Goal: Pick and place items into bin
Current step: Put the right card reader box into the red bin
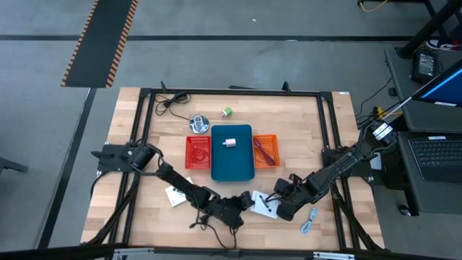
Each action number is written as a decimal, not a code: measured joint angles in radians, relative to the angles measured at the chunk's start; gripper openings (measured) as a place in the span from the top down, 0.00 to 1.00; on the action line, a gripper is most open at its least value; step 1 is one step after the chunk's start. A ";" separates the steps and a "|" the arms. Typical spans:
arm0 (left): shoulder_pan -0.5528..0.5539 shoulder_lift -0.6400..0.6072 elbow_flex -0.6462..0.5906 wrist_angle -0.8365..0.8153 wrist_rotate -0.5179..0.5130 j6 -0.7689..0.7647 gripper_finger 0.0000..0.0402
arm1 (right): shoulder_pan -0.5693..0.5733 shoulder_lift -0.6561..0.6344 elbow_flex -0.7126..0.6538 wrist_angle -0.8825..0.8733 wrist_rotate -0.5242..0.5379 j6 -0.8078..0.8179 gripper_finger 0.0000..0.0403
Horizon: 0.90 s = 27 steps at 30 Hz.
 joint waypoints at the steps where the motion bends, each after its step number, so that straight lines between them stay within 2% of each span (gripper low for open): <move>1: -0.005 0.000 0.000 0.000 -0.017 0.000 0.95 | 0.000 0.000 0.000 0.000 0.008 0.000 1.00; 11: -0.064 -0.008 0.038 0.005 -0.198 -0.038 0.95 | 0.001 -0.035 0.053 -0.048 0.000 -0.060 1.00; 20: -0.125 -0.008 0.080 -0.004 -0.421 -0.041 0.95 | 0.005 -0.123 0.134 -0.151 0.074 -0.154 1.00; 27: -0.148 -0.037 0.082 -0.028 -0.477 -0.103 0.95 | 0.005 -0.194 0.150 -0.146 0.098 -0.211 1.00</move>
